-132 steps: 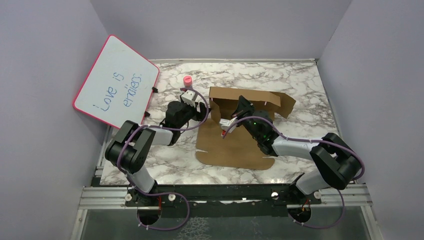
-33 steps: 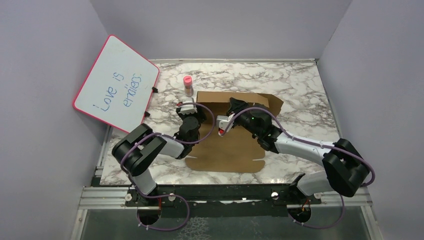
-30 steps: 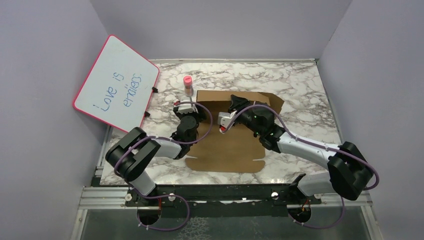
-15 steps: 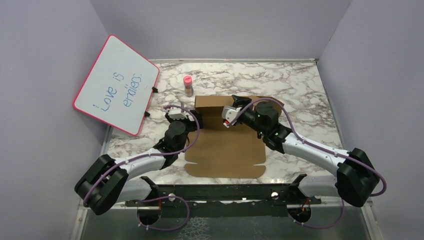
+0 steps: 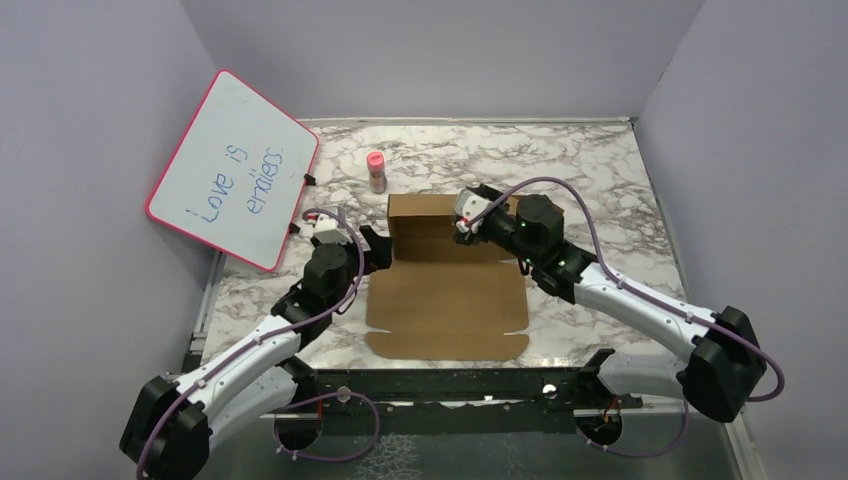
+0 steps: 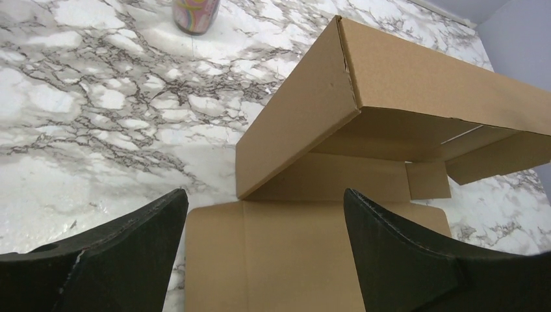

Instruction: Fold the paper box

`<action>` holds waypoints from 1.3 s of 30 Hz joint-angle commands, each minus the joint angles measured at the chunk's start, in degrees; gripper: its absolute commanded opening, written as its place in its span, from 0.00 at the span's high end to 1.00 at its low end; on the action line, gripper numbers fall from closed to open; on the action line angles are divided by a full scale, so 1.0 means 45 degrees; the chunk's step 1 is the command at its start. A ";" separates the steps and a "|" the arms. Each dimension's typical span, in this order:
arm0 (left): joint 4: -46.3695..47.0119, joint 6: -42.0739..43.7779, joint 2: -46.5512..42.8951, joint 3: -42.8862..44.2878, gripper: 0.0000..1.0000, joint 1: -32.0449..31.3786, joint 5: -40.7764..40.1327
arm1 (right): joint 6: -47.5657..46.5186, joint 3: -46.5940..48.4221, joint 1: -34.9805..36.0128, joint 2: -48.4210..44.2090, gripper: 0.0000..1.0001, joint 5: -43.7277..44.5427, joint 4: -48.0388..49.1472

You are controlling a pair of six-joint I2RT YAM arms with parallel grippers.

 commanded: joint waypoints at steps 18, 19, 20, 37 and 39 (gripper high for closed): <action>-0.3760 -0.0431 -0.0486 0.3383 0.05 0.1523 0.2558 | 1.1148 0.2545 -0.0555 -0.1416 0.09 0.6588 -0.6069; -0.3786 -0.0410 -0.0316 0.3586 0.05 0.1793 0.2747 | 1.1399 0.2367 -0.0783 -0.1464 0.10 0.6441 -0.5867; -0.3814 -0.0434 -0.0085 0.3752 0.05 0.2068 0.2961 | 1.1670 0.2242 -0.1093 -0.1463 0.10 0.6230 -0.5761; -0.2972 -0.0823 0.4165 0.6207 0.07 0.4102 0.7527 | 1.5551 -0.0142 -0.3126 -0.0730 0.25 0.2884 -0.3198; -0.2923 -0.0924 0.4418 0.6219 0.08 0.4102 0.7953 | 1.5842 -0.0355 -0.3125 -0.0541 0.27 0.2386 -0.2803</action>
